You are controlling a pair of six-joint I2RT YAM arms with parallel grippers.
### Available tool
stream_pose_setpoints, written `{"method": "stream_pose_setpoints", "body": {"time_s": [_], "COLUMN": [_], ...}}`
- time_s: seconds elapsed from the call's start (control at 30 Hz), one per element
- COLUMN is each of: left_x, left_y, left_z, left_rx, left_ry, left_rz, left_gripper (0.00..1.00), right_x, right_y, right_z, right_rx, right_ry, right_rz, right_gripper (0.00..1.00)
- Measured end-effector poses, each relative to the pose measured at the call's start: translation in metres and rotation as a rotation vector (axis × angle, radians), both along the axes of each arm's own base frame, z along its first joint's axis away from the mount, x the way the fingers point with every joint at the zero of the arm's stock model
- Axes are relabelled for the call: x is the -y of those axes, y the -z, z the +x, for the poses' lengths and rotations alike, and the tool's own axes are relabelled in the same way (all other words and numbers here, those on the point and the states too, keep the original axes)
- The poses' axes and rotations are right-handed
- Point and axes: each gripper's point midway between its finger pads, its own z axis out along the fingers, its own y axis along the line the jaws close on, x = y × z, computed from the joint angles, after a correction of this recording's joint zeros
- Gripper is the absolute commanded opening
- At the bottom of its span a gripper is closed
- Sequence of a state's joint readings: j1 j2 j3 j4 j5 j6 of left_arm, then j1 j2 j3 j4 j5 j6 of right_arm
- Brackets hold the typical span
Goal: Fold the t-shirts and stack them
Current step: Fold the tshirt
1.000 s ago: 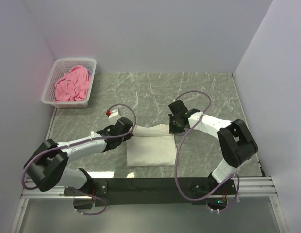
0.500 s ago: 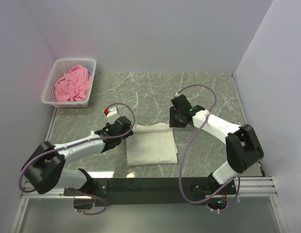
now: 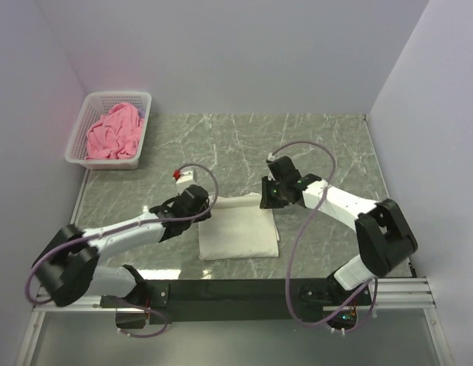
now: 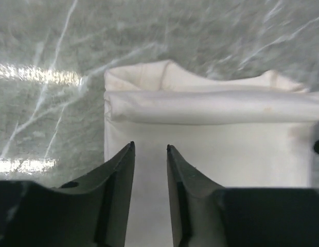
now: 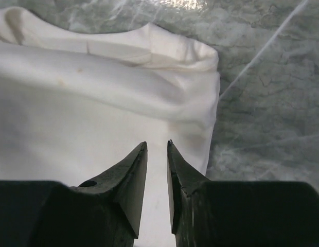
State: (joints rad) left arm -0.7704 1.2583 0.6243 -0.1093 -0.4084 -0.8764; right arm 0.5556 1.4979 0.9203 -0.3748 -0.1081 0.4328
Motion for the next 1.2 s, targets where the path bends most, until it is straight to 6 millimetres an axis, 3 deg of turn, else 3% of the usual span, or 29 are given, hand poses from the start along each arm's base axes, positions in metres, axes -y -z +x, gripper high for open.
{"method": "stream_pose_setpoints", "body": {"time_s": [0.13, 0.23, 0.43, 0.57, 0.67, 0.83, 0.97, 1.1, 1.2], "left_x": [-0.002, -0.007, -0.006, 0.003, 0.007, 0.010, 0.013, 0.017, 0.017], "left_y": [0.037, 0.047, 0.051, 0.049, 0.045, 0.036, 0.012, -0.004, 0.008], "left_z": [0.010, 0.032, 0.075, 0.096, 0.101, 0.103, 0.106, 0.116, 0.120], "left_rx": [-0.096, -0.123, -0.119, -0.103, -0.098, -0.086, -0.040, 0.013, -0.003], "left_ry": [0.013, -0.007, -0.027, -0.011, 0.005, 0.023, 0.028, 0.028, 0.031], "left_rz": [0.075, 0.072, 0.027, 0.003, -0.014, -0.043, -0.095, -0.144, -0.152], "left_gripper": [0.32, 0.32, 0.34, 0.43, 0.55, 0.63, 0.36, 0.27, 0.23], "right_x": [-0.001, -0.001, 0.000, -0.001, 0.000, -0.003, -0.016, -0.029, -0.035], "right_y": [0.025, 0.034, 0.041, 0.043, 0.040, 0.026, 0.006, -0.010, -0.013], "right_z": [0.010, 0.029, 0.070, 0.088, 0.097, 0.105, 0.105, 0.104, 0.110], "right_rx": [-0.054, -0.072, -0.079, -0.099, -0.109, -0.110, -0.080, -0.052, -0.034], "right_ry": [0.000, 0.015, 0.051, 0.061, 0.075, 0.077, 0.037, -0.008, -0.023], "right_rz": [-0.015, -0.006, 0.056, 0.112, 0.160, 0.274, 0.403, 0.500, 0.543], "right_gripper": [0.28, 0.28, 0.28, 0.28, 0.29, 0.30, 0.31, 0.29, 0.27]}}
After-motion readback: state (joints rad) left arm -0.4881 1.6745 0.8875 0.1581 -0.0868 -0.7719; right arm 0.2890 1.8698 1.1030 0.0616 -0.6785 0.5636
